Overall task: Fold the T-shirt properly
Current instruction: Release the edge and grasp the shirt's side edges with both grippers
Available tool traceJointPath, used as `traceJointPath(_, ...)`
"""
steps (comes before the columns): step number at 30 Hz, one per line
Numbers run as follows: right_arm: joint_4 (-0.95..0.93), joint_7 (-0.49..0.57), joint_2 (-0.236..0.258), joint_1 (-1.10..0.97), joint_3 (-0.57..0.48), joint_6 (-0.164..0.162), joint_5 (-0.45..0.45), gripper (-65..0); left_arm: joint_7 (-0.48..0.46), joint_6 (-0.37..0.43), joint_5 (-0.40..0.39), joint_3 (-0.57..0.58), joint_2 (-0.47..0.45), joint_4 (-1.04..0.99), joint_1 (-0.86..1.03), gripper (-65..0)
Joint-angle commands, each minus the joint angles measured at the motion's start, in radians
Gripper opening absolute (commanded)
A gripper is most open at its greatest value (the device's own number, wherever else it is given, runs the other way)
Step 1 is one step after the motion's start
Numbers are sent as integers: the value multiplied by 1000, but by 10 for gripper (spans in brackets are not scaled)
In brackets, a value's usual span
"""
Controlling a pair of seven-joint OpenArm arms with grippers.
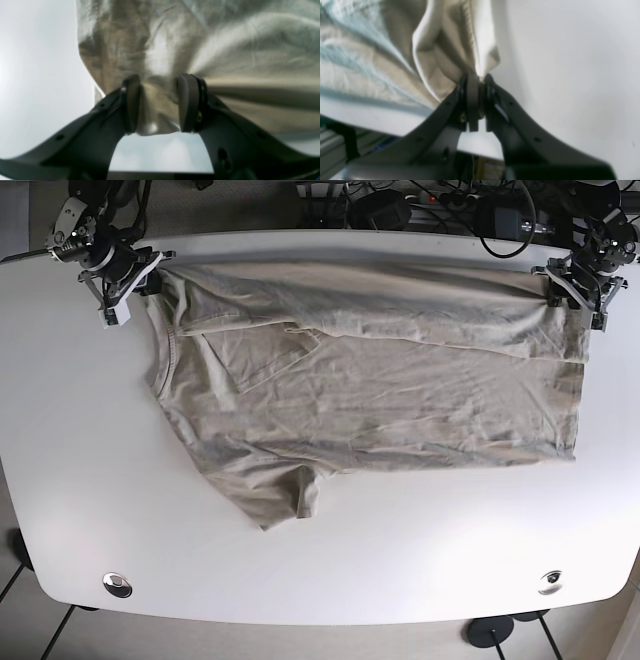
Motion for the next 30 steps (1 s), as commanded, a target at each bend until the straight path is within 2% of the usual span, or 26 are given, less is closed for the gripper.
traceJointPath(1,38,10,11,-22,6,1,8,-631,-1,2,2,-7,0,53,30,-428)
traceJointPath(7,83,8,15,-36,41,1,6,-620,3,2,-15,-10,19,133,44,-422)
traceJointPath(8,96,8,15,-36,41,1,6,-588,12,2,-39,-21,24,153,44,-421)
traceJointPath(10,144,8,16,-38,43,1,6,-409,57,2,-136,-53,21,194,44,-376)
traceJointPath(12,178,8,16,-39,41,1,6,-220,117,2,-234,-62,15,225,39,-287)
traceJointPath(13,179,10,16,-27,41,1,6,-173,118,2,-255,-61,4,245,37,-275)
traceJointPath(14,178,10,16,-5,41,1,6,-154,114,2,-265,-55,0,255,36,-276)
traceJointPath(16,175,10,16,39,37,1,0,-162,114,2,-262,-18,0,255,-21,-276)
traceJointPath(18,132,10,18,105,31,1,0,-162,114,2,-228,13,-4,237,-99,-276)
traceJointPath(20,67,7,25,189,-19,1,-3,-162,115,2,-145,47,-2,200,-174,-278)
traceJointPath(22,20,7,65,288,-101,1,-37,-162,114,2,-77,93,-2,156,-277,-278)
traceJointPath(24,-52,8,67,387,-137,1,-84,-162,114,2,-7,123,3,120,-357,-278)
traceJointPath(26,-175,21,67,524,-143,1,-147,-162,111,2,59,148,4,77,-443,-279)
traceJointPath(29,-393,81,73,716,-166,1,-219,-162,45,2,111,180,4,-12,-539,-279)
traceJointPath(30,-491,122,90,776,-187,1,-239,-162,15,2,137,185,4,-51,-561,-279)
